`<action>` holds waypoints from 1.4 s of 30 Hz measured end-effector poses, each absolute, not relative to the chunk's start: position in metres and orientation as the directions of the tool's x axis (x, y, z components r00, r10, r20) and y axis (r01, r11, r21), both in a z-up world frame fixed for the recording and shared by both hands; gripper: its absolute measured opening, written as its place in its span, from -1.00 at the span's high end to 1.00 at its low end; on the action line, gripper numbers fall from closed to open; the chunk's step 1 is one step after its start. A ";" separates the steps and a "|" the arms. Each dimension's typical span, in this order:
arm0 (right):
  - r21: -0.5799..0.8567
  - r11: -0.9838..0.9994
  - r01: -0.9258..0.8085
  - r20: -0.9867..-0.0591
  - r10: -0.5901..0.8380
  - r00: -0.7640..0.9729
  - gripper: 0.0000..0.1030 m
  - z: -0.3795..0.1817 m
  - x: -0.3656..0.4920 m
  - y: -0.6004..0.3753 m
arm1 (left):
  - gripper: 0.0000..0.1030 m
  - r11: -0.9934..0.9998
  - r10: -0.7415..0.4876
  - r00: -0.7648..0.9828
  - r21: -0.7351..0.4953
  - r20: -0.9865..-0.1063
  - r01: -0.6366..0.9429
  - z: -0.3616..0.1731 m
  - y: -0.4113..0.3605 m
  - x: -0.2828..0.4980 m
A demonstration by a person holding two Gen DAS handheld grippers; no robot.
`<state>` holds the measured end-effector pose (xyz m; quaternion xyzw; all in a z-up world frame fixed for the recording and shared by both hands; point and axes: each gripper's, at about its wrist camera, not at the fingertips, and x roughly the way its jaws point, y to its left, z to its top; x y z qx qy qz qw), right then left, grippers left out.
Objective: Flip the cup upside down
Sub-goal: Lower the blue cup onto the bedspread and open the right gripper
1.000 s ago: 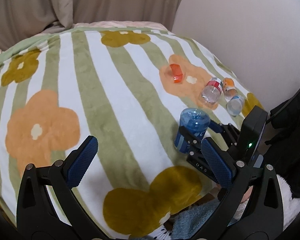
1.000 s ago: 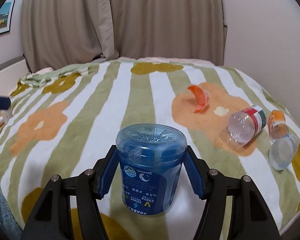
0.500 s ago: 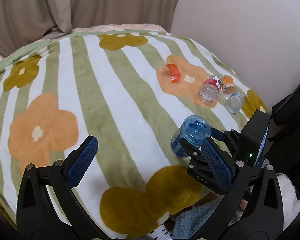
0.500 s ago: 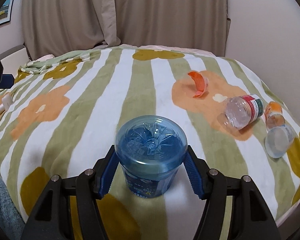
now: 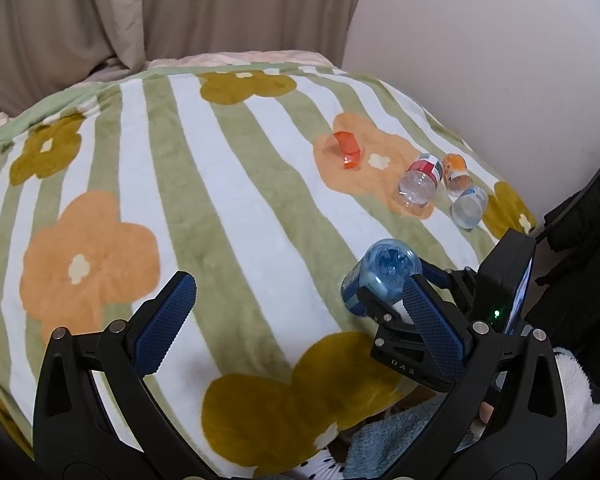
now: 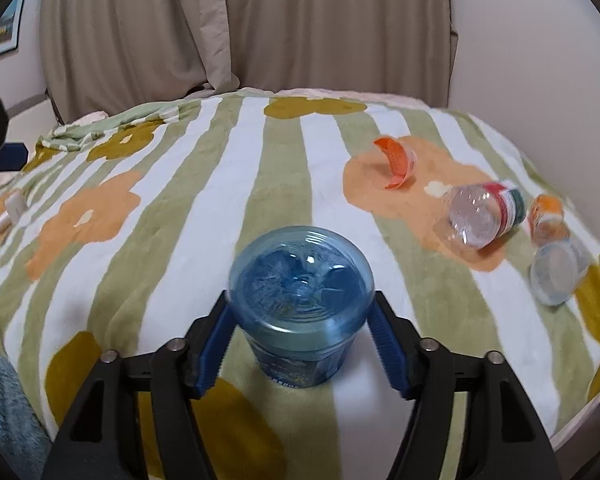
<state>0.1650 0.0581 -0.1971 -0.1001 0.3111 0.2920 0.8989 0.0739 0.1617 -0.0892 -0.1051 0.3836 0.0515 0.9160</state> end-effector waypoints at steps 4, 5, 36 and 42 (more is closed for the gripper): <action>0.038 0.815 -0.578 -0.599 0.481 0.640 -1.00 -0.197 0.168 0.052 | -0.99 0.973 0.017 0.703 -0.151 -0.711 -0.176 -0.086 0.162 0.072; 0.046 0.815 -0.578 -0.594 0.487 0.640 -1.00 -0.197 0.168 0.051 | -0.99 0.973 0.018 0.704 -0.150 -0.710 -0.176 -0.085 0.162 0.072; -0.011 0.980 -0.200 -0.129 0.197 0.972 -1.00 0.044 0.049 -0.112 | -0.99 0.993 0.115 0.969 0.044 -0.220 -0.108 0.054 0.080 0.033; -0.012 0.991 -0.135 -0.142 0.132 0.981 -1.00 0.030 0.047 -0.127 | -0.99 0.993 0.117 0.968 0.046 -0.221 -0.109 0.045 0.066 0.029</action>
